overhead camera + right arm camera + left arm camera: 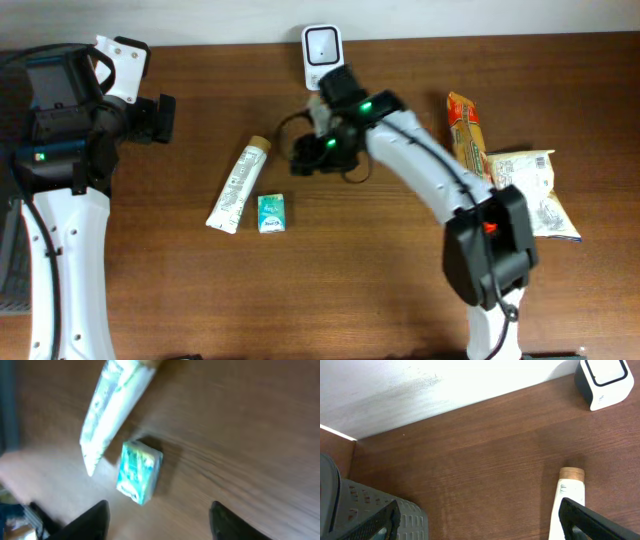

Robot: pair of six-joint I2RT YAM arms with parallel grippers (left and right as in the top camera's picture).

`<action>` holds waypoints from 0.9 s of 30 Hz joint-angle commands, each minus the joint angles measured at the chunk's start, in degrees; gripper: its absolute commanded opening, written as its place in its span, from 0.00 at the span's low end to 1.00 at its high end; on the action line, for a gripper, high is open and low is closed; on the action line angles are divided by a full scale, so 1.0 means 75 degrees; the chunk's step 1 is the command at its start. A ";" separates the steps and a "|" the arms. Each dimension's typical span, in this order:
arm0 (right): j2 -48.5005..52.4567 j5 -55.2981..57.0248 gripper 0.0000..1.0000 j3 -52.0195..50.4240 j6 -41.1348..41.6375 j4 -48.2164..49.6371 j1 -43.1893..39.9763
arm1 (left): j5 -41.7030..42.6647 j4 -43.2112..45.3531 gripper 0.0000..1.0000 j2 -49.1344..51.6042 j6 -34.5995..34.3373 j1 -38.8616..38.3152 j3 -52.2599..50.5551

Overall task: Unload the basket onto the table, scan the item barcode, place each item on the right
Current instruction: 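Grasp the small white-green packet with the right gripper, then hold the white-green packet up in front of the scanner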

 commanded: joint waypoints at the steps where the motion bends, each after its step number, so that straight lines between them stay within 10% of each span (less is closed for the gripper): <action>1: 0.0507 0.1166 0.59 -0.0044 0.1571 0.0163 0.0845 | 0.0079 0.0012 0.99 -0.0087 0.0064 0.0020 0.0085; 8: 0.1568 0.0965 0.41 -0.0047 0.2279 0.0303 0.1658 | 0.0079 0.0012 0.99 -0.0087 0.0067 0.0020 0.0085; 12: 0.1577 0.1075 0.04 -0.0230 0.1923 0.0370 0.1632 | 0.0079 0.0012 0.99 -0.0087 0.0067 0.0020 0.0085; 21: 0.0551 -0.7347 0.04 -0.0224 -0.1976 0.0283 -0.1265 | 0.0079 0.0012 0.99 -0.0087 0.0067 0.0020 0.0085; 27: 0.0119 -0.8475 0.04 -0.0195 -0.1632 0.0356 -0.2320 | 0.0079 0.0012 0.99 -0.0087 0.0064 0.0020 0.0085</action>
